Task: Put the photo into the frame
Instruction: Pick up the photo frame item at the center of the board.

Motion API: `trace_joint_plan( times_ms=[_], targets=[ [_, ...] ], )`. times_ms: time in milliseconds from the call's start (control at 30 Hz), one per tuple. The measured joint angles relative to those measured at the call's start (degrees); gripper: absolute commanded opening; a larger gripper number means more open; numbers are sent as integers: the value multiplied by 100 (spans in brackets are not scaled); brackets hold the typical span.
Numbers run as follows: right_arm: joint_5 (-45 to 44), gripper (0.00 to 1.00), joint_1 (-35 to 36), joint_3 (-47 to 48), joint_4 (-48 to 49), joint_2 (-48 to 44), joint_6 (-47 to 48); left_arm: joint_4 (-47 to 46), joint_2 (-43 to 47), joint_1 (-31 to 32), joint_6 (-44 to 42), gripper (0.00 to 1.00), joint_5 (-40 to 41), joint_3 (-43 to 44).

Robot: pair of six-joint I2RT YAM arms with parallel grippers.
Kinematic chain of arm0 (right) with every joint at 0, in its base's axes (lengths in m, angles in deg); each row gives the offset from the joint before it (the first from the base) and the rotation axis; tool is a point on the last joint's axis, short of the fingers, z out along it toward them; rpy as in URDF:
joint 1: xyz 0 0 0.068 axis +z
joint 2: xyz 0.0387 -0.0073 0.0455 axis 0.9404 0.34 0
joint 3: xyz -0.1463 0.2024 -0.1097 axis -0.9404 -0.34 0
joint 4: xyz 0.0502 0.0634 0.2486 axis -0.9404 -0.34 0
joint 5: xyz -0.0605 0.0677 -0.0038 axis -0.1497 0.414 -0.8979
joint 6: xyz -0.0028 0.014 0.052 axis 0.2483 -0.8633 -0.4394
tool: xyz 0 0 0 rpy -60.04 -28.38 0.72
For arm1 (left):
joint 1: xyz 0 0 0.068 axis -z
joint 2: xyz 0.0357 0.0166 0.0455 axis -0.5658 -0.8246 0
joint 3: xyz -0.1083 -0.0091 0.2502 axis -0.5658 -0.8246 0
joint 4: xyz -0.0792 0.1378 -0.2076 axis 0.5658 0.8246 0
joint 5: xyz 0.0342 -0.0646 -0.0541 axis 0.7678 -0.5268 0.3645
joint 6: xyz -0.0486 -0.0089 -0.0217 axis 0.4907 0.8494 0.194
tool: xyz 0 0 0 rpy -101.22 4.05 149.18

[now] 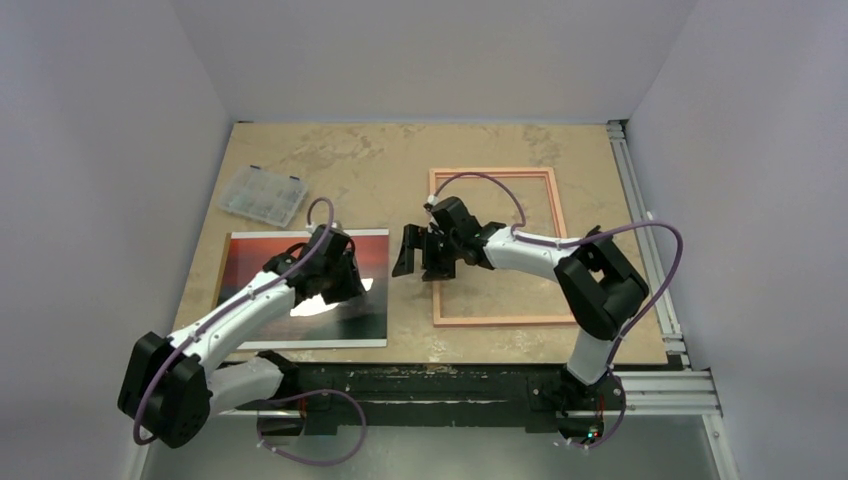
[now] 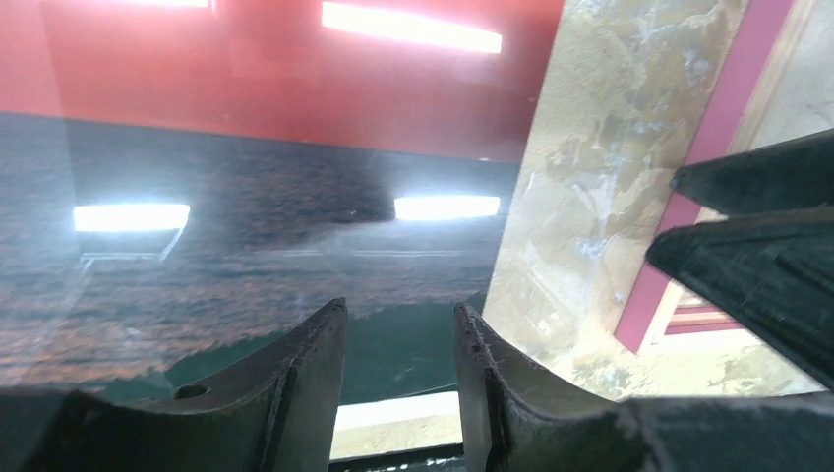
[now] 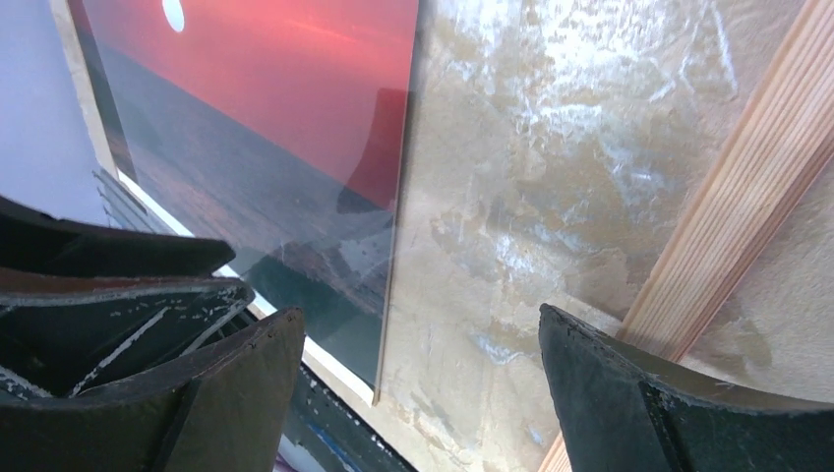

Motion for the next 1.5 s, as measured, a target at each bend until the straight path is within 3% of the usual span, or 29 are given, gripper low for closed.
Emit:
trace_joint_plan(
  times_ms=[233, 467, 800, 1200, 1500],
  targets=[
    [-232, 89, 98, 308, -234, 155, 85, 584, 199, 0, -11, 28, 389, -96],
    [-404, 90, 201, 520, -444, 470, 129, 575, -162, 0, 13, 15, 407, -450],
    [-358, 91, 208, 557, -363, 531, 120, 505, -306, -4, 46, 11, 393, -468],
    [210, 92, 111, 122, 859, 608, -74, 444, -293, -2, 48, 10, 367, -483],
    [1311, 88, -369, -1097, 3440, 546, -857, 411, -219, -2, 46, 10, 361, -531]
  ],
)
